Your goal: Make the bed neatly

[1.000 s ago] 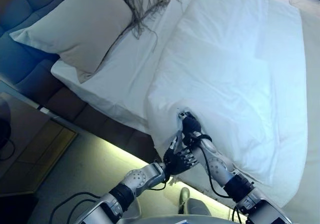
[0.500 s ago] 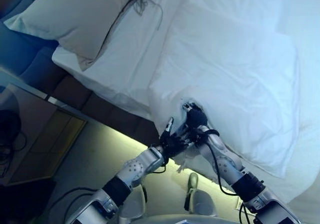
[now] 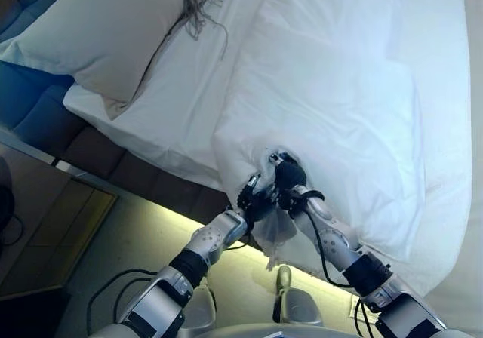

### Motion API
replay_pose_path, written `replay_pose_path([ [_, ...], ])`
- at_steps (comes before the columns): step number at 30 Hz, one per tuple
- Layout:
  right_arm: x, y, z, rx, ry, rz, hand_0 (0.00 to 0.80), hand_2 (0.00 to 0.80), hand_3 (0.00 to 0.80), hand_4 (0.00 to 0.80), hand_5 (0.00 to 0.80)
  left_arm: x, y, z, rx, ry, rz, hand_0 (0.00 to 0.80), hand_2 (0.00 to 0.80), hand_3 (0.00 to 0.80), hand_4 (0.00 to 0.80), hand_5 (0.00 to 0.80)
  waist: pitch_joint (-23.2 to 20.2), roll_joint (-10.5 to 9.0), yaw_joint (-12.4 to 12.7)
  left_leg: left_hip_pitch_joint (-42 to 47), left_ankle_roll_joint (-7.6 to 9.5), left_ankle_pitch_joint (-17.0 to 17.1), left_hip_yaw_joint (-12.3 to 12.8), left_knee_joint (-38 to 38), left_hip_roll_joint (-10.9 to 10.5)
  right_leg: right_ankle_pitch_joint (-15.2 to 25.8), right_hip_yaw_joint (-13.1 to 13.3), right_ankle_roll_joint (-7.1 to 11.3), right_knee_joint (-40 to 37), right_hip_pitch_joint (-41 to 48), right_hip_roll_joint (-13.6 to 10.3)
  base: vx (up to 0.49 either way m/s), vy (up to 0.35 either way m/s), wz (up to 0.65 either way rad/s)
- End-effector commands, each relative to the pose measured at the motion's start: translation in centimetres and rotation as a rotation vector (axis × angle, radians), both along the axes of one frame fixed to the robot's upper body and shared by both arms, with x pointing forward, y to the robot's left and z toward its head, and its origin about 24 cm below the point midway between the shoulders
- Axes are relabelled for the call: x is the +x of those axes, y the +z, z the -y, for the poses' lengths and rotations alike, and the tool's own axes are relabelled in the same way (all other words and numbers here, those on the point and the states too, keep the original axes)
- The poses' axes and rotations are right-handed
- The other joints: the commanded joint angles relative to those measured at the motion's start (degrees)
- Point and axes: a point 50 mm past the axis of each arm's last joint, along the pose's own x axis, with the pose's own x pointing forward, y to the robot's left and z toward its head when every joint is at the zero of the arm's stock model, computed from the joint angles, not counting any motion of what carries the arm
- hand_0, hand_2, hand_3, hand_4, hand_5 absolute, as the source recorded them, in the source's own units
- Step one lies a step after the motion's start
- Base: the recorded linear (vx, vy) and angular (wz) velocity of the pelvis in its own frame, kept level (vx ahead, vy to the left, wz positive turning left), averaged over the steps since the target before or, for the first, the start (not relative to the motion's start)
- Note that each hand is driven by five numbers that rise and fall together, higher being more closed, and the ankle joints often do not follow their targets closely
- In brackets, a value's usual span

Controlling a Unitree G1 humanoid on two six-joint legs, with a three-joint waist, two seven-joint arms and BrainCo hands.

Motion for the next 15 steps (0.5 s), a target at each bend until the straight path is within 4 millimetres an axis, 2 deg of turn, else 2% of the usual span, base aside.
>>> replay_pose_path([
  [1, -0.9, 5.8, -4.7, 0.175, 0.201, 0.21, 0.8, 0.8, 0.8, 0.8, 0.8, 1.4, 1.3, 1.9, -0.046, -0.004, -0.012, 0.0, 0.0, 0.0, 0.0, 0.0, -5.6, 0.63, -0.18, 0.38, -0.96, 0.37, 0.63, 0.38, 4.73, 9.05, 1.13, 2.9, -1.25, -5.74, -3.5, 0.008, 0.039, -0.04],
  [8, -1.2, 5.8, -4.9, 0.171, 0.222, 0.218, 0.8, 0.8, 0.8, 0.8, 0.8, 1.6, 1.0, 1.6, -0.011, 0.022, -0.033, 0.0, 0.0, 0.0, 0.0, 0.0, -5.79, 1.08, -0.43, 0.67, -1.01, 0.7, 1.34, -0.36, 4.72, 9.1, 0.72, 3.05, -1.59, -5.62, -3.58, 0.001, 0.014, -0.01],
  [15, -1.2, 5.9, -5.0, 0.174, 0.227, 0.219, 0.8, 0.8, 0.8, 0.8, 0.8, 2.4, 0.0, -0.1, 0.161, 0.082, -0.073, 0.0, 0.0, 0.0, 0.0, 0.0, -6.17, 1.27, -0.54, 1.05, -1.07, 0.76, 1.71, -0.36, 4.69, 8.8, 0.49, 2.99, -1.63, -5.25, -3.52, 0.002, 0.015, -0.04],
])
